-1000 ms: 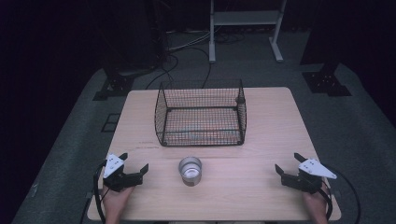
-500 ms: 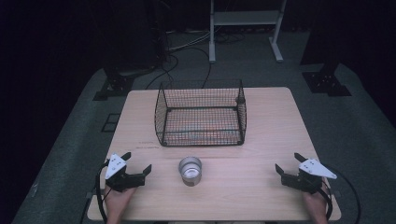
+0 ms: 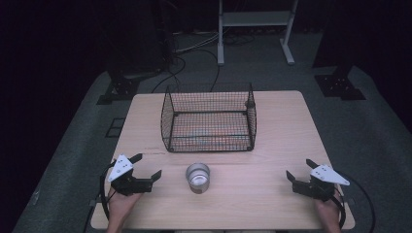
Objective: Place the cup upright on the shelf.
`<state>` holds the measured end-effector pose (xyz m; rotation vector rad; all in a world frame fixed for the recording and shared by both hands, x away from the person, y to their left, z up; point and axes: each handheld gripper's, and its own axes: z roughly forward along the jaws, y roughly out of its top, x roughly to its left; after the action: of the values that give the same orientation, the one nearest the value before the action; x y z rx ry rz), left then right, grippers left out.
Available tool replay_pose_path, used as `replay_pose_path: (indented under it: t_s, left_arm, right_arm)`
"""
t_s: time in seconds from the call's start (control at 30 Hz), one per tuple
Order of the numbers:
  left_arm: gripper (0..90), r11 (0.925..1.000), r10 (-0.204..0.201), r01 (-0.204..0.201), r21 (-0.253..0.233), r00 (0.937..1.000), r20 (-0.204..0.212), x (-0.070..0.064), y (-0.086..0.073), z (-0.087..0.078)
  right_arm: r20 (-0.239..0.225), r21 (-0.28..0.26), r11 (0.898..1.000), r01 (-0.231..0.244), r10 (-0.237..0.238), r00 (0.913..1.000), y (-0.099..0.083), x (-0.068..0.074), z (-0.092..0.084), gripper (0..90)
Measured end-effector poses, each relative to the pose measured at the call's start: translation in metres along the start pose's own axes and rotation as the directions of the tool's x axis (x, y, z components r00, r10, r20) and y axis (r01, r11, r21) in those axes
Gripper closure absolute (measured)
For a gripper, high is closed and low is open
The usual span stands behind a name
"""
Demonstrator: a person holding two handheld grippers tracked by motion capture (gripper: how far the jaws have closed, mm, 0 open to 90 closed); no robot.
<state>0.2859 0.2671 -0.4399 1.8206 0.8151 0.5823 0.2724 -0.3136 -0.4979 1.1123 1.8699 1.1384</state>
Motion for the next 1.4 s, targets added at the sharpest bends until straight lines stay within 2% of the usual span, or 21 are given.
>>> replay_pose_path:
  t_s: [0.1,0.13,0.23,0.37,0.43,0.5,0.53,0.6,0.63,0.7,0.73,0.77,0.87,0.9,1.0,1.03,1.07,1.13,1.27,1.33,1.4]
  left_arm:
    - [2.1,1.0,0.008,-0.008,-0.001,0.9998,0.021,-0.001,0.004,0.0]
    - [2.1,0.9999,0.011,-0.011,-0.003,0.9984,0.055,-0.001,0.008,0.0]
    - [2.1,0.9997,0.026,-0.026,-0.001,0.9961,0.084,-0.003,0.013,0.0]
    - [2.1,0.9981,0.06,-0.062,0.007,0.9853,0.16,-0.008,0.028,-0.001]
    - [2.1,0.9973,0.071,-0.073,0.007,0.9825,0.172,-0.009,0.03,-0.001]
    - [2.1,0.9963,0.083,-0.085,0.004,0.9768,0.197,-0.012,0.035,0.0]
    - [2.1,0.9945,0.1,-0.105,0.009,0.9704,0.22,-0.015,0.041,0.001]
    - [2.1,0.9924,0.113,-0.121,0.023,0.9673,0.227,-0.017,0.044,0.002]
    - [2.1,0.9904,0.125,-0.136,0.025,0.9608,0.247,-0.02,0.047,0.005]
    - [2.1,0.9891,0.133,-0.145,0.028,0.958,0.254,-0.022,0.049,0.006]
    - [2.1,0.987,0.145,-0.158,0.027,0.9511,0.273,-0.024,0.052,0.008]
    - [2.1,0.987,0.145,-0.158,0.027,0.9511,0.273,-0.024,0.052,0.008]
    - [2.2,0.9843,0.149,-0.171,0.045,0.9417,0.301,-0.029,0.056,0.013]
    - [2.2,0.9797,0.162,-0.19,0.063,0.936,0.313,-0.032,0.058,0.017]
    - [2.1,0.9769,0.167,-0.201,0.073,0.9304,0.326,-0.035,0.059,0.021]
    - [2.1,0.9717,0.185,-0.223,0.079,0.9236,0.336,-0.039,0.061,0.025]
    - [2.1,0.9717,0.185,-0.223,0.079,0.9236,0.336,-0.039,0.061,0.025]
    - [2.1,0.9655,0.201,-0.245,0.087,0.9139,0.353,-0.045,0.063,0.032]
    - [2.0,0.9585,0.215,-0.268,0.098,0.9038,0.37,-0.052,0.063,0.041]
    - [1.9,0.9576,0.215,-0.27,0.101,0.9019,0.375,-0.053,0.063,0.043]
    - [1.9,0.9504,0.222,-0.287,0.12,0.8968,0.383,-0.057,0.061,0.049]
  right_arm:
    - [0.0,0.0,1.0,0.001,-0.001,1.0,0.0,0.0,0.0,13.4]
    - [0.0,0.001,1.0,-0.001,0.001,1.0,0.0,0.0,0.0,13.5]
    - [0.0,0.001,1.0,-0.002,0.002,1.0,0.0,0.0,0.0,13.4]
    - [0.001,0.002,1.0,-0.001,0.001,1.0,0.0,0.0,0.0,13.5]
    - [0.001,0.002,1.0,-0.001,0.001,1.0,0.0,0.0,0.0,13.4]
    - [0.0,0.002,1.0,0.001,-0.001,1.0,0.0,0.0,0.0,13.5]
    - [0.0,0.002,1.0,0.001,-0.001,1.0,0.0,0.0,0.0,13.4]
    - [0.0,0.002,1.0,0.001,-0.001,1.0,0.0,0.0,0.0,13.5]
    - [0.0,0.002,1.0,0.001,-0.001,1.0,0.0,0.0,0.0,13.5]
    - [-0.001,0.002,1.0,0.002,-0.002,1.0,0.0,0.0,0.0,13.4]
    - [-0.001,0.003,1.0,0.002,-0.002,1.0,0.0,0.0,0.0,13.5]
    - [-0.001,0.003,1.0,0.002,-0.002,1.0,0.0,0.0,0.0,13.5]
    - [-0.001,0.003,1.0,0.002,-0.002,1.0,0.0,0.0,0.0,13.5]
    - [-0.001,0.003,1.0,0.004,-0.004,1.0,0.0,0.0,0.0,13.4]
    - [-0.001,0.003,1.0,0.006,-0.006,1.0,0.0,0.0,0.0,13.4]
    - [-0.002,0.004,1.0,0.004,-0.004,1.0,0.0,0.0,0.0,13.5]
    - [-0.002,0.004,1.0,0.004,-0.004,1.0,0.0,0.0,0.0,13.5]
    - [-0.002,0.002,1.0,0.007,-0.007,1.0,0.0,0.0,0.0,13.4]
    - [-0.003,0.002,1.0,0.008,-0.008,1.0,0.0,0.0,0.0,13.5]
    - [-0.004,0.001,1.0,0.009,-0.009,1.0,0.0,0.0,0.0,13.5]
    - [-0.005,0.001,1.0,0.009,-0.009,1.0,0.0,0.0,0.0,13.4]
